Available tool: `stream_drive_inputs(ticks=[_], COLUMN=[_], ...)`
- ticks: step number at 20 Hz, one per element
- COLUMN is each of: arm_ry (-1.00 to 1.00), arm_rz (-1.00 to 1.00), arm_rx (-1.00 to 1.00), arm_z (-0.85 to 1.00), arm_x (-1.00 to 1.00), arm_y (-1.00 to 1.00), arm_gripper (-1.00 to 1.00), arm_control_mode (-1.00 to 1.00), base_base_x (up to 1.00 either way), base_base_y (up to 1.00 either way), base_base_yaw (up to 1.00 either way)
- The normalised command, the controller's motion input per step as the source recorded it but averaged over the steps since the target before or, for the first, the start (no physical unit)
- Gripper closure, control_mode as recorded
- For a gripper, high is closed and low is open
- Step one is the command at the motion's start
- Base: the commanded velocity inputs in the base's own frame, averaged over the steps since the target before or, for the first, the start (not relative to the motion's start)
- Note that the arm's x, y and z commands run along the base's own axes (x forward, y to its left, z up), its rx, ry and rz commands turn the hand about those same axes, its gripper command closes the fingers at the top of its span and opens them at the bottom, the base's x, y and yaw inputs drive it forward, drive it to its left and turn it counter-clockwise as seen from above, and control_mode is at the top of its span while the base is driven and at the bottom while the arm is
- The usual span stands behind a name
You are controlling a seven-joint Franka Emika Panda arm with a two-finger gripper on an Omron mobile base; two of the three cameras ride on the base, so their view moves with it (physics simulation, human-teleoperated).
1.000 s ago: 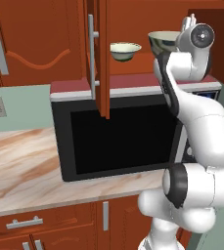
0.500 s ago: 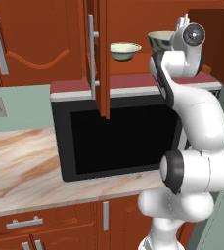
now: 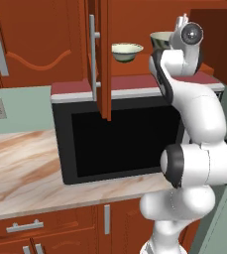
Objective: Take the smaller bowl and place it next to the appetizer plate on the dining counter , and place the larger bowl next to the plate with cooked food.
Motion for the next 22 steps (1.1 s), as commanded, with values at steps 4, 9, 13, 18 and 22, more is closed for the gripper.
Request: stream_drive_inputs(ticks=[4, 9, 13, 18, 22], arm_ry=[0.0, 0.01, 0.09, 0.01, 0.0], arm_rz=[0.0, 0.0, 0.0, 0.0, 0.0], arm_rx=[0.0, 0.0, 0.0, 0.0, 0.0], arm_z=[0.0, 0.0, -0.01, 0.0, -0.16], arm_x=[0.18, 0.05, 0.43, 0.27, 0.0], arm_y=[0.0, -0.17, -0.25, -0.17, -0.09], arm_gripper=[-1.0, -1.0, -1.0, -1.0, -1.0], arm_control_mode=[-1.0, -1.0, -1.0, -1.0, -1.0], base_base_x=[0.0, 0.0, 0.0, 0.0, 0.0], base_base_y=[0.0, 0.0, 0.0, 0.0, 0.0], base_base_yaw=[0.0, 0.0, 0.0, 0.0, 0.0])
